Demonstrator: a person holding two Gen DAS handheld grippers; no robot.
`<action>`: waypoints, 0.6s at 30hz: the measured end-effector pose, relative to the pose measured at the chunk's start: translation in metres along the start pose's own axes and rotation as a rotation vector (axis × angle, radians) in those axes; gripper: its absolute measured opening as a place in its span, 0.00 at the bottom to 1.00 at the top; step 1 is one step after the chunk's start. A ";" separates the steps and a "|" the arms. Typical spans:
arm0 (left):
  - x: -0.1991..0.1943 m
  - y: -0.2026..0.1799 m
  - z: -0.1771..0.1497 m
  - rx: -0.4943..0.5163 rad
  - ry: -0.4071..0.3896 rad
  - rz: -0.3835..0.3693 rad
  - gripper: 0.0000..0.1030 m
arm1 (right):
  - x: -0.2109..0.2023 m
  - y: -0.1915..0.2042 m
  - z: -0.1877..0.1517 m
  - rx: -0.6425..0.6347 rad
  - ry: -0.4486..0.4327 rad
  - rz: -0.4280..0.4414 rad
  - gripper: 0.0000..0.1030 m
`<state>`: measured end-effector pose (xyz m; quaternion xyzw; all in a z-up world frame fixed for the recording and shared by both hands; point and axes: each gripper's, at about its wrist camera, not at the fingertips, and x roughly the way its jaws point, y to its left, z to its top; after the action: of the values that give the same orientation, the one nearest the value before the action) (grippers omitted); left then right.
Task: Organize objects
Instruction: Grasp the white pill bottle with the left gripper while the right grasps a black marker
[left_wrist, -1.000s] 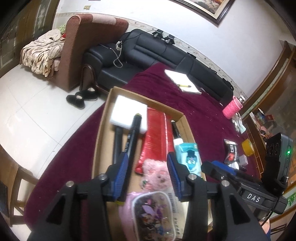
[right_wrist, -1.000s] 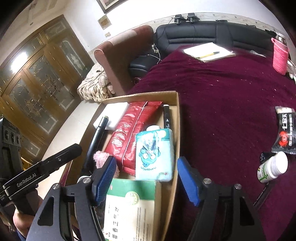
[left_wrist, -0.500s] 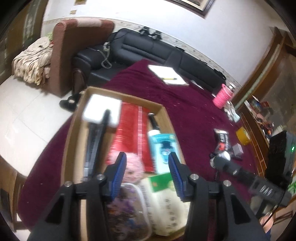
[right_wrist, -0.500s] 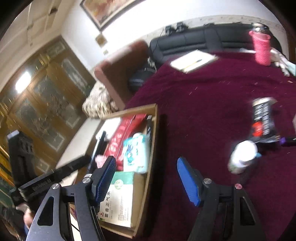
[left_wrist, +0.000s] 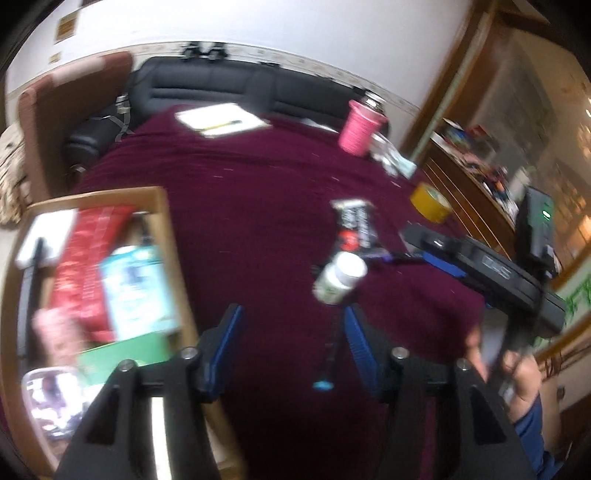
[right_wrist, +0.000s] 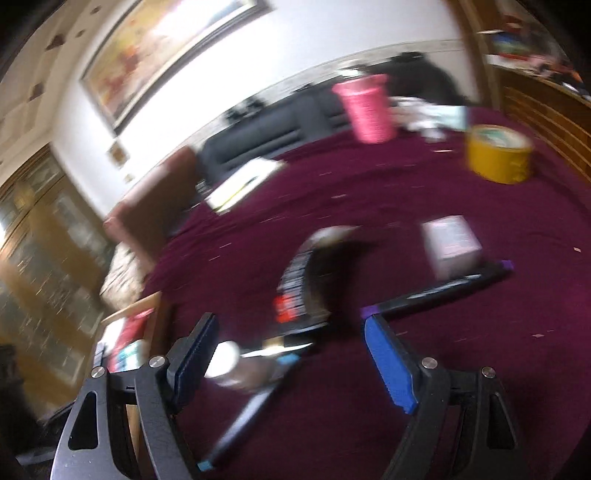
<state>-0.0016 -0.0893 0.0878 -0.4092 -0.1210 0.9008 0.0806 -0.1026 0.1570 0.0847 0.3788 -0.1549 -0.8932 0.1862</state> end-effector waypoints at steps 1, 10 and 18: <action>0.007 -0.008 0.000 0.016 0.006 -0.002 0.59 | 0.001 -0.011 0.002 0.018 0.003 -0.021 0.83; 0.080 -0.048 0.010 0.074 0.038 0.047 0.66 | -0.003 -0.040 0.011 0.152 0.018 0.024 0.83; 0.116 -0.029 0.014 -0.026 0.020 0.050 0.37 | 0.006 -0.029 0.003 0.118 0.056 0.032 0.83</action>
<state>-0.0864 -0.0348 0.0215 -0.4222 -0.1218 0.8966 0.0542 -0.1148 0.1806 0.0703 0.4116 -0.2079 -0.8684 0.1822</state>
